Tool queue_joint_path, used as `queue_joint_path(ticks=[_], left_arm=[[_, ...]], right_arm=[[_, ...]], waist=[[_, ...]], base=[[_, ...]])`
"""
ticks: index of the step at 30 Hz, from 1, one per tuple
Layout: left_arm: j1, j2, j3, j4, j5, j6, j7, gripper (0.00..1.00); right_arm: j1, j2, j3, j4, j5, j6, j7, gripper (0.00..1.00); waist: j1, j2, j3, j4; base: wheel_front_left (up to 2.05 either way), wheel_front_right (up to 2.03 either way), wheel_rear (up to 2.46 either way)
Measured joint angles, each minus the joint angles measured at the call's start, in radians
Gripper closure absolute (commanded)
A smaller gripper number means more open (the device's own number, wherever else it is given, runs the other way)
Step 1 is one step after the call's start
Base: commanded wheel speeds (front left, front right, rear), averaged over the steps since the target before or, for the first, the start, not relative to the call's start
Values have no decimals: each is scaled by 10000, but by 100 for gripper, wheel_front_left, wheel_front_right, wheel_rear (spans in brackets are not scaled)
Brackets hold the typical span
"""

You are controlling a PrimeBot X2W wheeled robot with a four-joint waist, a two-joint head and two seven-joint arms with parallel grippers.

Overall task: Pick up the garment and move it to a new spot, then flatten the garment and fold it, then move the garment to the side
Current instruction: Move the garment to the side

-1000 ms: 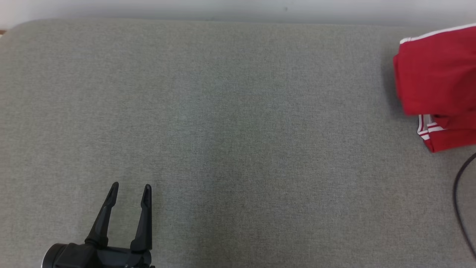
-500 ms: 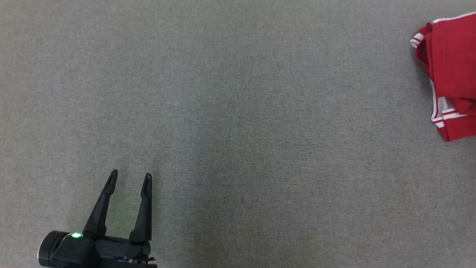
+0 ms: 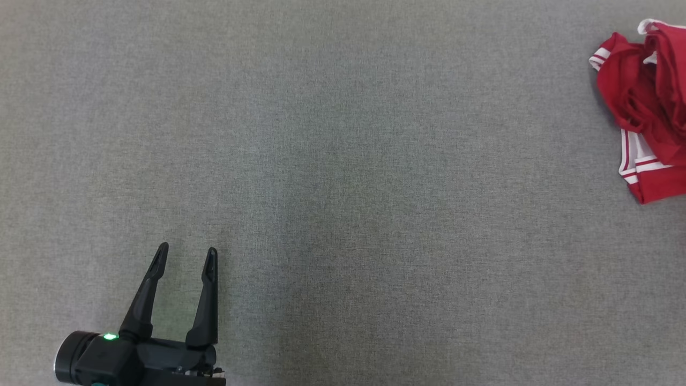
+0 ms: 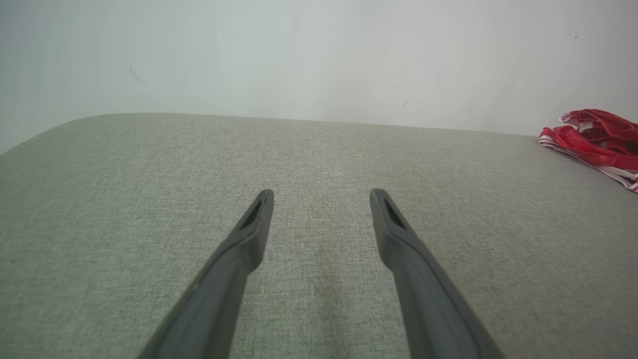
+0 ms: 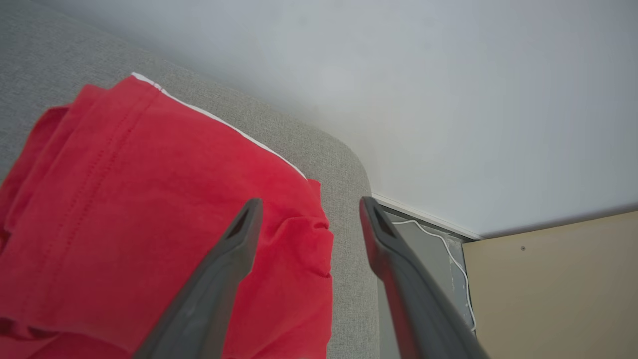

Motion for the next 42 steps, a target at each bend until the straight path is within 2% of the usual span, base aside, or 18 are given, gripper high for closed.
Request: queue_joint_path(ticks=[4, 6, 7, 9, 11, 16, 18, 19, 25, 31, 34, 35, 37, 42], left_arm=[[2, -4, -13, 115, -84, 6, 0, 0], [6, -8, -19, 182, -125, 10, 0, 0], [47, -12, 2, 290, -182, 40, 0, 0], [101, -10, 27, 347, -188, 52, 0, 0], [283, -10, 90, 401, -334, 81, 0, 0], [643, -13, 222, 430, -451, 169, 0, 0], [719, -15, 280, 472, -483, 182, 0, 0], [830, -13, 326, 581, -525, 207, 0, 0], [1049, -15, 445, 688, -546, 247, 0, 0], [1235, -15, 506, 715, -552, 255, 0, 0], [1293, -15, 497, 740, -548, 278, 0, 0], [1397, -13, 468, 746, -539, 314, 0, 0], [1443, -15, 431, 780, -537, 345, 0, 0], [1587, -15, 443, 798, -500, 395, 0, 0]], right_arm=[[-128, 259, -456, 819, 251, 0, -374, 0], [-137, 581, -1112, 1145, 823, 0, -1020, 0], [-79, 1001, -1595, 1287, 1344, 0, -1735, 0], [-13, 1200, -1641, 1321, 1365, 0, -2079, 0], [349, 1732, -2029, 1300, 1647, 0, -2836, 0], [956, 2357, -2692, 571, 1695, 0, -3164, 0], [1183, 2577, -3336, -77, 1432, 0, -3179, 0], [1653, 2788, -4151, -738, 1158, 0, -3185, 0], [3862, 3710, -6600, -2759, -497, 0, -3183, 0], [6187, 4939, -8247, -4320, -2320, 0, -3196, 0], [7116, 5540, -9311, -5185, -3135, 0, -3202, 0], [7801, 5937, -9848, -5632, -3710, 0, -3202, 0], [8506, 6286, -10370, -6027, -4381, -2, -3200, 0], [9701, 6997, -10792, -6631, -5419, 0, -3200, 0]], waist=[[-1, 0, -212, -25], [-1, 0, -364, -33], [-1, 0, -547, -42], [-1, 0, -650, -51], [-1, 0, -980, -94], [-1, 0, -1568, -219], [-2, -1, -1791, -290], [-3, -1, -2011, -368], [-3, -1, -2659, -554], [-3, -1, -3257, -695], [-3, -1, -3542, -723], [-3, -1, -3693, -725], [-2, -1, -3818, -706], [-2, -1, -4017, -642]], base=[[0, 0, 0], [0, 0, 0], [0, 0, 0], [0, 0, 0], [0, 0, 0], [0, 0, 0], [0, 0, 0], [0, 0, 0], [0, 0, 0], [0, 0, 0], [0, 0, 0], [0, 0, 0], [0, 0, 0], [0, 0, 0]])
